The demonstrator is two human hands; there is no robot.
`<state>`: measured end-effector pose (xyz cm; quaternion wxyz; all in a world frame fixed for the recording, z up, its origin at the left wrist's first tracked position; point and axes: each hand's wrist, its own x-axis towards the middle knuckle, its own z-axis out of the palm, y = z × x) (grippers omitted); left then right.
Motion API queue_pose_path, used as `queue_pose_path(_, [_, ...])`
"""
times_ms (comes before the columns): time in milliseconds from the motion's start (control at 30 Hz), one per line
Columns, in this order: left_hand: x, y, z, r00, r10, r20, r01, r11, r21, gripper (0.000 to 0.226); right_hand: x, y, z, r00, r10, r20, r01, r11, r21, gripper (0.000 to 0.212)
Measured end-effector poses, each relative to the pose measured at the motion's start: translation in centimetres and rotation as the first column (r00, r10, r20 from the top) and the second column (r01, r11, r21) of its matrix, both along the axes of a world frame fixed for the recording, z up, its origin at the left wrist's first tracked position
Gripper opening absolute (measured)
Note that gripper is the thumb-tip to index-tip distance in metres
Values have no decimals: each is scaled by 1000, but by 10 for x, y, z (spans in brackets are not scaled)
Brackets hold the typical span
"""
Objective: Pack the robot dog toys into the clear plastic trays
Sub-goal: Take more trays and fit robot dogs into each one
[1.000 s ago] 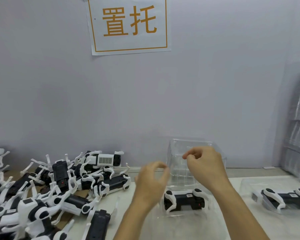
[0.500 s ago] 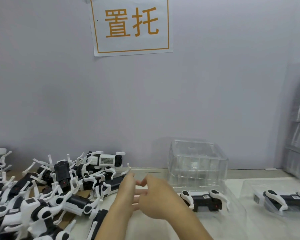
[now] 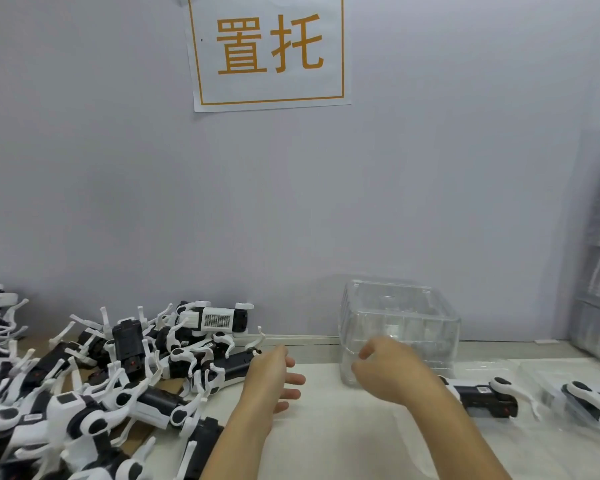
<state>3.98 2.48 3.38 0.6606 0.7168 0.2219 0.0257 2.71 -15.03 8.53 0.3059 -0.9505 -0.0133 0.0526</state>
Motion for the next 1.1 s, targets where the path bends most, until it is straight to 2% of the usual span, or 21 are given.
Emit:
queue_pose_path(167, [-1,-1,-1,1000,-18,-6,18,1000,23,23,11,-29,-1,994,-103,-20,102,994,-40,11])
queue_pose_path(300, [-3,-2,-1,1000,-27,-1,27,999,39,22,15,-51,-3,972,-233,-18,232,971,-66,18])
queue_pose_path(367, [-3,-2,-1,999,-35,7,35,998,43,21,15,-61,-7,954,-296,-53,294,955,-41,4])
queue_pose_path(467, [-4,-3,-1,999,-39,16,38,998,46,21,15,-67,-14,902,-419,-106,413,908,-71,27])
queue_pose_path(533, [-5,-3,-1,999,-43,17,42,998,49,21,15,-65,-17,856,-510,-84,503,859,-89,35])
queue_pose_path(633, [-5,-4,-1,999,-49,20,48,998,51,20,20,-57,-23,827,-549,119,553,833,1,34])
queue_pose_path(733, [-4,-5,-1,998,-58,32,57,997,50,18,24,-50,-26,767,-469,437,416,883,218,35])
queue_pose_path(800, [-3,-6,-2,997,-63,51,60,997,42,16,26,-46,-29,773,-307,556,231,951,204,48])
queue_pose_path(867, [-2,-7,-2,994,-76,76,73,997,36,15,28,-42,-37,836,-133,532,92,990,104,57])
queue_pose_path(933, [-2,-9,-3,990,-104,99,100,994,40,15,32,-40,-45,881,-62,470,27,996,79,56])
queue_pose_path(1000, [-2,-11,-3,984,-135,118,130,990,49,15,36,-39,-48,863,-106,495,22,985,173,45])
queue_pose_path(1100, [-4,-15,-1,973,-182,138,175,983,63,16,38,-39,-46,776,-232,587,62,953,296,26])
